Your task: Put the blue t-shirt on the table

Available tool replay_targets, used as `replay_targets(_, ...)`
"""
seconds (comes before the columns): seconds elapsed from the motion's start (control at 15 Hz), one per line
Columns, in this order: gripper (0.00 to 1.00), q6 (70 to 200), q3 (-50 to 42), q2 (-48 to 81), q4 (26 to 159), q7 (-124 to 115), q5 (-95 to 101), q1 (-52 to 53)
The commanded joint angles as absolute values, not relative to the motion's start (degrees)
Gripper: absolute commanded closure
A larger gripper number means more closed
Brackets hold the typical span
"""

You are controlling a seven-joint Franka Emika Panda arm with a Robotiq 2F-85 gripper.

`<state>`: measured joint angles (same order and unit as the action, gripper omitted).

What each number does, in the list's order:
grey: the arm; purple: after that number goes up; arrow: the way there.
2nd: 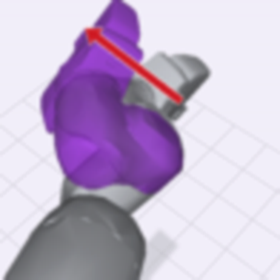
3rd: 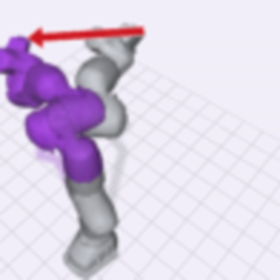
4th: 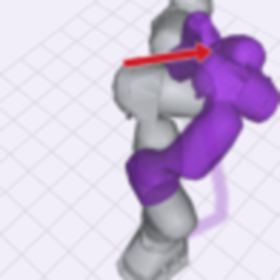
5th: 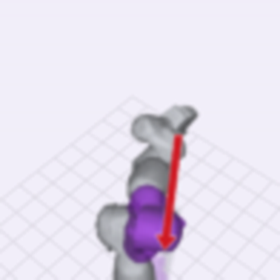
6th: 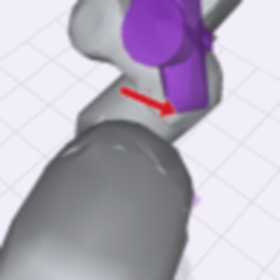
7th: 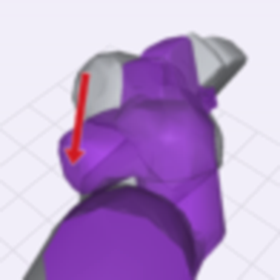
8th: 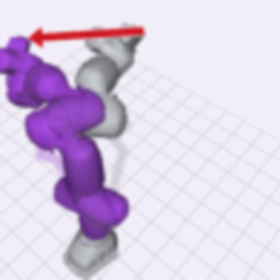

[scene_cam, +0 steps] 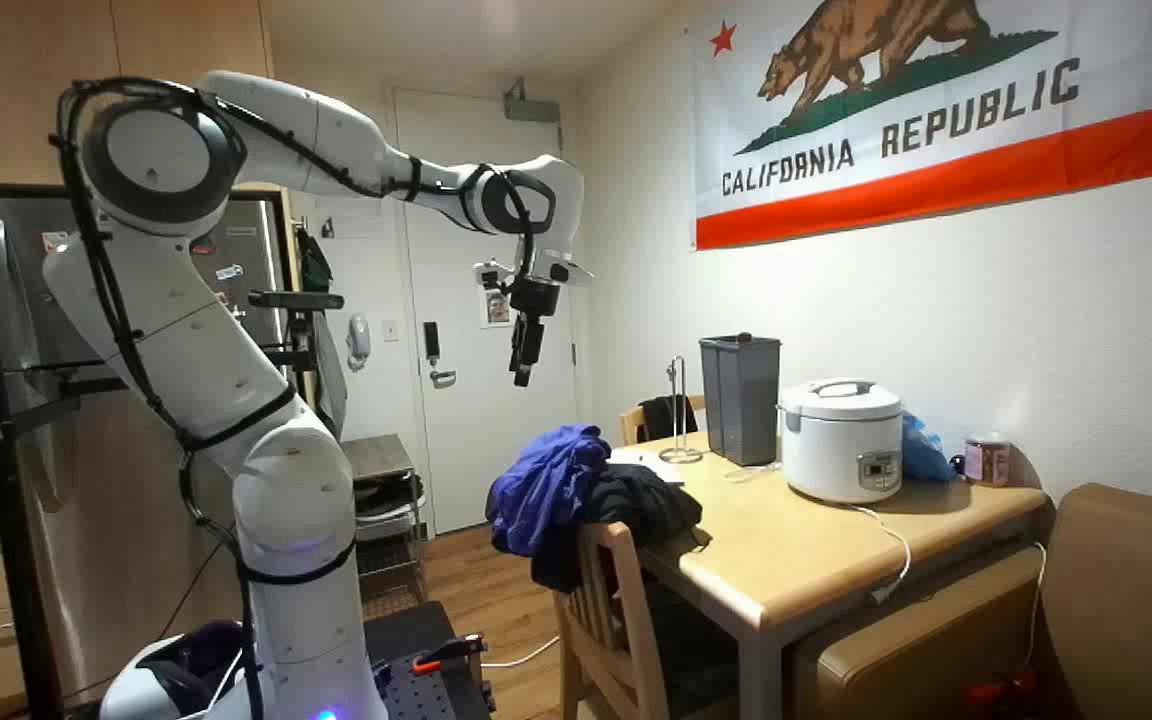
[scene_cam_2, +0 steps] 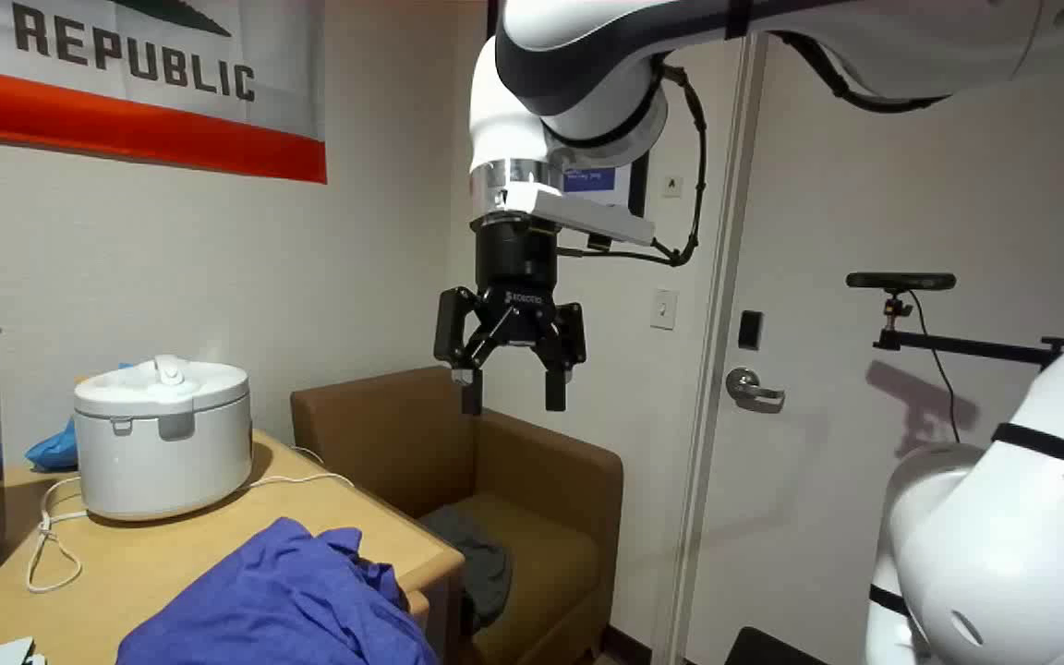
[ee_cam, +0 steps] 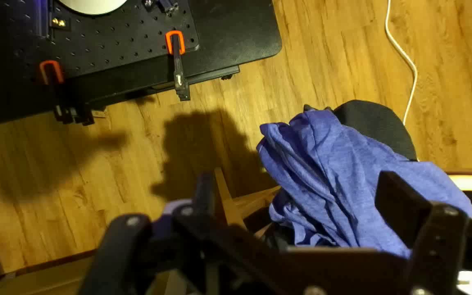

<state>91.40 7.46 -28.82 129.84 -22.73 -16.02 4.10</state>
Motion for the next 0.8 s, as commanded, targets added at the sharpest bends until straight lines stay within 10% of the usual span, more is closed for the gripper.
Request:
replay_targets(0.0,0.0,91.2,8.0,-28.8,129.7,-22.5,-16.2,3.3)
replay_targets(0.73,0.0,90.7,8.6,-22.6,124.8,-17.8,-19.5,5.7)
